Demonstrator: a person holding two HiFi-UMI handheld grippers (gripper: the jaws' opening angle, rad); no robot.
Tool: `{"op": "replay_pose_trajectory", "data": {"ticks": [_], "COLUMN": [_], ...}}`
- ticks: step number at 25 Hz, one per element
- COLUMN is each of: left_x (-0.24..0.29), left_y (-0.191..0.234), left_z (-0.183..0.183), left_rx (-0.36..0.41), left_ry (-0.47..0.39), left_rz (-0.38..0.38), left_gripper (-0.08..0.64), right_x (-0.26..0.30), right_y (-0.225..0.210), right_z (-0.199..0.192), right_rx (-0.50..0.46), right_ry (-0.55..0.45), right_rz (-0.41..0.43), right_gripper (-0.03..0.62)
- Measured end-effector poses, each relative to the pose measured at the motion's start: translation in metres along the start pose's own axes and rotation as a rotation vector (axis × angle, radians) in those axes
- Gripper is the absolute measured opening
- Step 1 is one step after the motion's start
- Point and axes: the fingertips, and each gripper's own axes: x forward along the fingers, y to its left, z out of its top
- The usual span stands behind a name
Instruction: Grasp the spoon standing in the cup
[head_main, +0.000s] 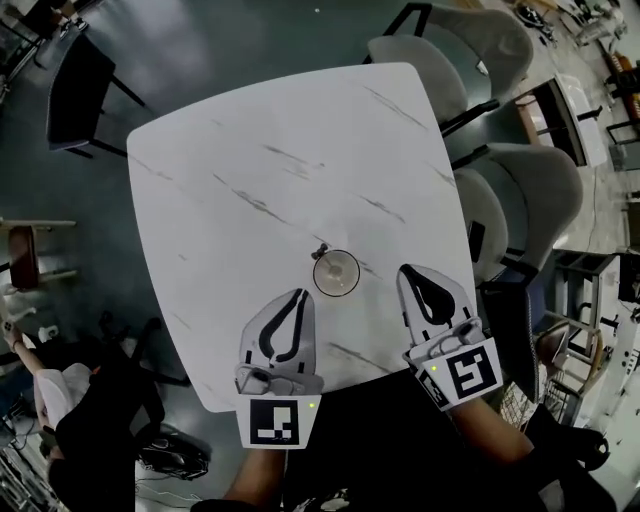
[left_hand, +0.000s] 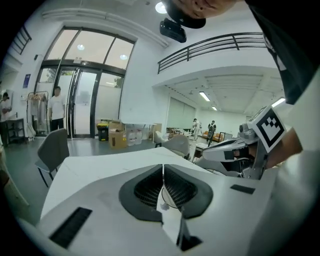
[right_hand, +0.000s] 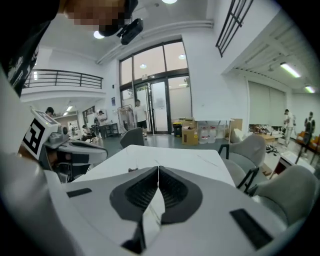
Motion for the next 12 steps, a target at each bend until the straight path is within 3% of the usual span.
{"op": "replay_pose_trajectory", "data": {"ticks": [2, 7, 12], "left_x": [0.002, 0.017, 0.045], "left_y": [0.000, 0.001, -0.001], "left_z": [-0.010, -0.021, -0.032], "left_rx": [-0.034, -0.095, -0.041], "left_ry": [0.028, 0.074, 0.146], "left_rz": [0.003, -0.002, -0.021], "left_gripper": [0.015, 0.015, 0.017], "right_x": [0.002, 0.015, 0.016], "right_y": [-0.003, 0.004, -0.003], "right_z": [-0.010, -0.025, -0.022], "right_rx": [0.012, -0.065, -0.103], "right_ry": [0.023, 0.048, -0.010], "right_rz": [0.001, 0.104, 0.122], "right_gripper": [0.064, 0.064, 0.064]}}
